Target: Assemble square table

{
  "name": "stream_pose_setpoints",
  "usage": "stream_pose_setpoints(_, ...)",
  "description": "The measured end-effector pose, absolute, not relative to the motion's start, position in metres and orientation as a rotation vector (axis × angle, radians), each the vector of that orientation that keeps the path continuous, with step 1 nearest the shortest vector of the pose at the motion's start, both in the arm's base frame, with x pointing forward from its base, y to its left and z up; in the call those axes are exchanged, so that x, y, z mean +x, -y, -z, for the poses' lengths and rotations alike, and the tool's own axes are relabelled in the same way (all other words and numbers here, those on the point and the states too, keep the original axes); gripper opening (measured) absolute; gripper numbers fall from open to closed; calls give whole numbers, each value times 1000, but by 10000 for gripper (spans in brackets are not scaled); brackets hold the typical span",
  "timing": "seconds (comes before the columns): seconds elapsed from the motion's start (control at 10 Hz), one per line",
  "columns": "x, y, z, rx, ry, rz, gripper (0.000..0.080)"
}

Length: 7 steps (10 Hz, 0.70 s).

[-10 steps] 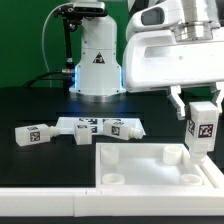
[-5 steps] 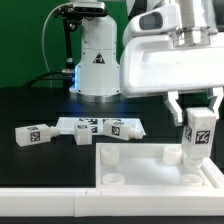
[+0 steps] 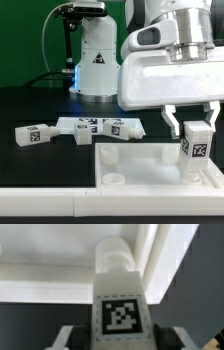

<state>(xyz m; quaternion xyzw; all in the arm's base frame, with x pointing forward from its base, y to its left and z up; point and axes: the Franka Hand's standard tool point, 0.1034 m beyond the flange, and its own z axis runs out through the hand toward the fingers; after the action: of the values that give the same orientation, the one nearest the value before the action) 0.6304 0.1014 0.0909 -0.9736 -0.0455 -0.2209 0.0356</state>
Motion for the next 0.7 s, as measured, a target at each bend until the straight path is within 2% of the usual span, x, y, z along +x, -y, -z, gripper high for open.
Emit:
stream_pose_setpoints(0.4, 627, -106, -78, -2981, 146, 707, 287)
stream_pose_setpoints(0.7, 625, -109, -78, -2964, 134, 766, 287)
